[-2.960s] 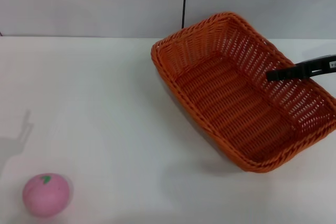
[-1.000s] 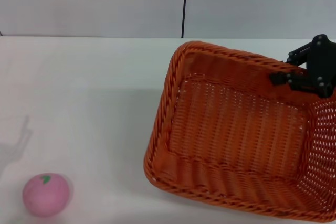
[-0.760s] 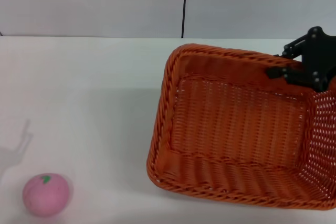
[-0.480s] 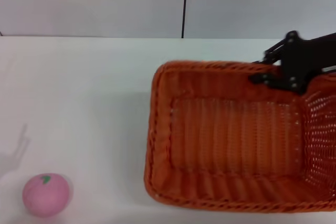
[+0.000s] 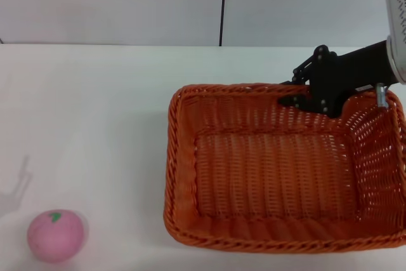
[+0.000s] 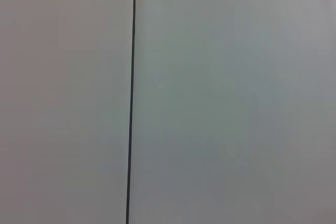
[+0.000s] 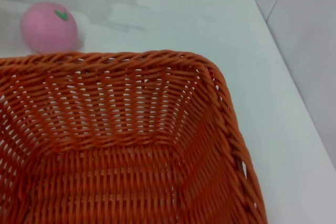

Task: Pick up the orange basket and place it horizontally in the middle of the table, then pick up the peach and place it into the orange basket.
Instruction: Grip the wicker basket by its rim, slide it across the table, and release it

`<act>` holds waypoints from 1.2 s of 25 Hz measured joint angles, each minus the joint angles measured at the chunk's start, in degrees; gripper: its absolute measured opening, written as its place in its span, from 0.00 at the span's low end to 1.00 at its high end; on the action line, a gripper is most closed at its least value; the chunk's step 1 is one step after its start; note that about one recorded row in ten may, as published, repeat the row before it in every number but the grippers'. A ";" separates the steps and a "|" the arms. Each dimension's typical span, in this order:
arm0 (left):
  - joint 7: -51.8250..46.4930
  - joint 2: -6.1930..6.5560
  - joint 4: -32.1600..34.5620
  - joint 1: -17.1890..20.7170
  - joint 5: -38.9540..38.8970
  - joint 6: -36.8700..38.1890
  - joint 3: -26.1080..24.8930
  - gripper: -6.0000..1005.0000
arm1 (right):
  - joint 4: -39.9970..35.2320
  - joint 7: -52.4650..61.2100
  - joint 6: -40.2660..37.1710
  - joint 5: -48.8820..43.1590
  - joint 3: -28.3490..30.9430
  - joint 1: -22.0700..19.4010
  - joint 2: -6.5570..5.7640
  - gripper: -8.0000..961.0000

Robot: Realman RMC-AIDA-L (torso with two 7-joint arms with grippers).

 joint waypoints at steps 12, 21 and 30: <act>-0.03 -0.06 -0.47 0.08 0.00 -0.06 0.59 0.81 | 0.05 -1.22 6.50 -1.58 -5.52 -0.20 0.73 0.21; -0.06 -0.10 -0.61 -0.01 0.00 -0.19 1.24 0.81 | -0.18 0.38 9.92 -1.73 -6.29 -0.48 1.44 0.23; -3.35 0.06 -0.31 0.03 0.01 -2.93 1.72 0.81 | -5.51 0.02 9.65 5.93 -6.33 -5.30 1.67 0.51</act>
